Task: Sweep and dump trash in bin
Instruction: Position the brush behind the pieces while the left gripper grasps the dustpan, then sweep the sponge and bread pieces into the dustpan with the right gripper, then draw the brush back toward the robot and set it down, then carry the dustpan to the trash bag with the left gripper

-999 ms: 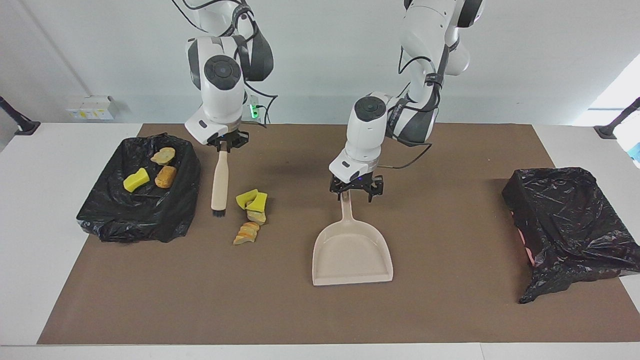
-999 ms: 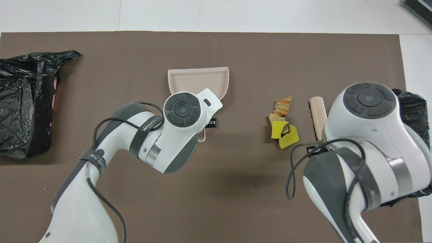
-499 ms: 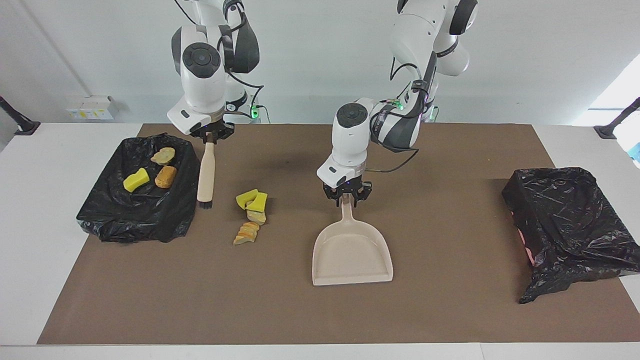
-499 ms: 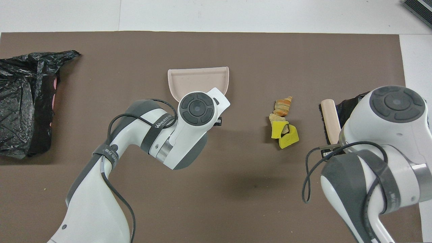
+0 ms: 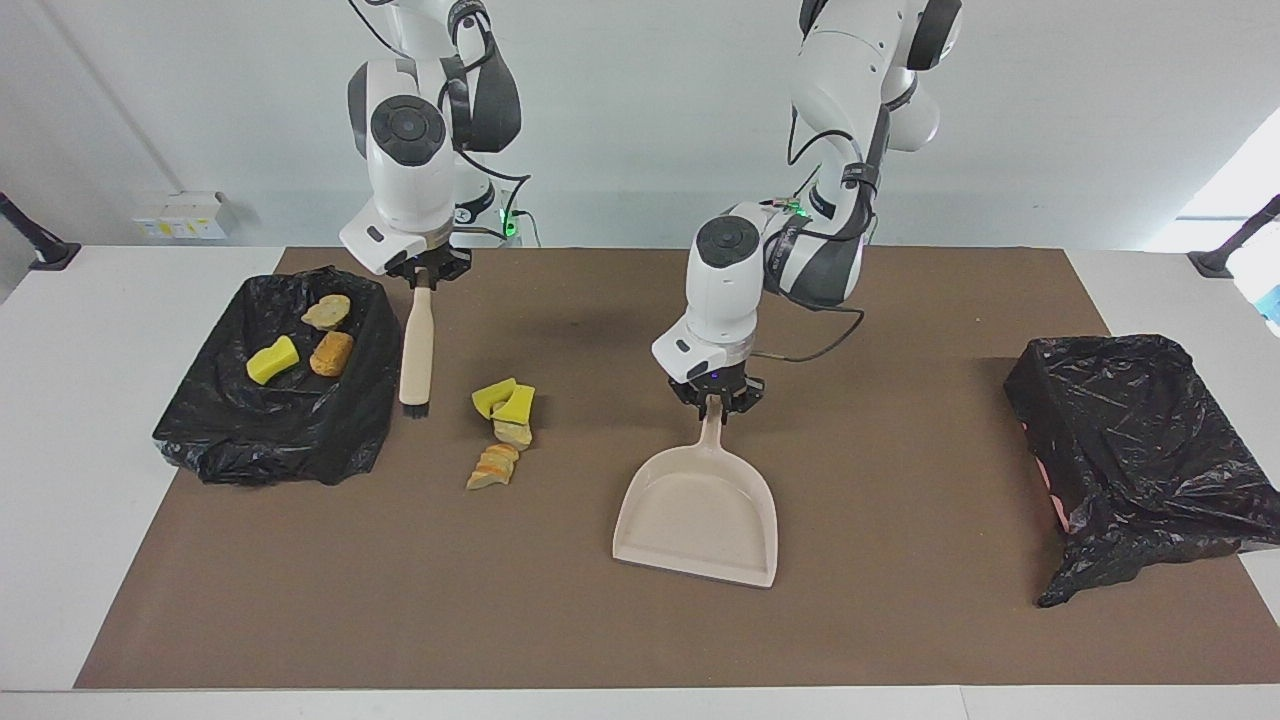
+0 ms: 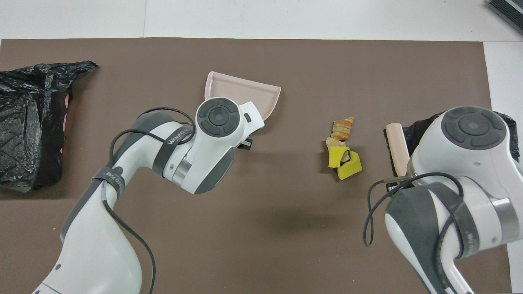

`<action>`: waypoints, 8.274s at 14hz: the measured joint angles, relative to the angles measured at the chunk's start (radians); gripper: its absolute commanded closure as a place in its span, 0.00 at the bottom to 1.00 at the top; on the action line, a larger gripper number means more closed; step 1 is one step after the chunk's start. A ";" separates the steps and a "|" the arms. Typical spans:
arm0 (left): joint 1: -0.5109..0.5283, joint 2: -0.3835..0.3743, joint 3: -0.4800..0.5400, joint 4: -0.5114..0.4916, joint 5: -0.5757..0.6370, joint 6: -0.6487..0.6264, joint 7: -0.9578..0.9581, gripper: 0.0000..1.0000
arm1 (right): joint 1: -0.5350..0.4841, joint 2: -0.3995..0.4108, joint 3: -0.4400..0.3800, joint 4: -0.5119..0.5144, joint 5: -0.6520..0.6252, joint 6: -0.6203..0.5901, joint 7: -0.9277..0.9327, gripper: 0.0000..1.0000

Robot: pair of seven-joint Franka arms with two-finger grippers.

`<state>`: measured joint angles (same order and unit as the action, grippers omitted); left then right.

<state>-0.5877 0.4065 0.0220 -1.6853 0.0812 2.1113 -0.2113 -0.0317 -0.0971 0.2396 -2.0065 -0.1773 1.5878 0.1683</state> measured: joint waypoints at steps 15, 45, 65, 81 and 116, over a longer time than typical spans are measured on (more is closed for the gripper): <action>0.092 -0.156 0.000 -0.180 0.048 -0.048 1.000 1.00 | 0.003 0.033 0.000 -0.129 0.010 0.208 0.063 1.00; 0.083 -0.199 0.000 -0.286 0.055 0.070 1.114 1.00 | 0.279 0.211 0.000 0.149 0.481 0.290 0.274 1.00; 0.083 -0.199 0.000 -0.286 0.055 0.070 1.114 1.00 | 0.369 0.389 0.013 0.222 0.274 0.308 0.016 1.00; 0.083 -0.199 0.000 -0.286 0.055 0.071 1.114 1.00 | 0.390 -0.120 0.019 -0.231 0.432 0.184 0.344 1.00; 0.262 -0.182 0.007 -0.184 -0.014 0.038 1.303 1.00 | 0.616 -0.049 0.011 -0.430 0.434 0.628 0.503 0.00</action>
<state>-0.3260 0.2248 0.0292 -1.8693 0.0671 2.1490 1.0912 0.5844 -0.1459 0.2511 -2.4361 0.2570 2.2161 0.6710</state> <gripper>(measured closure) 0.683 0.150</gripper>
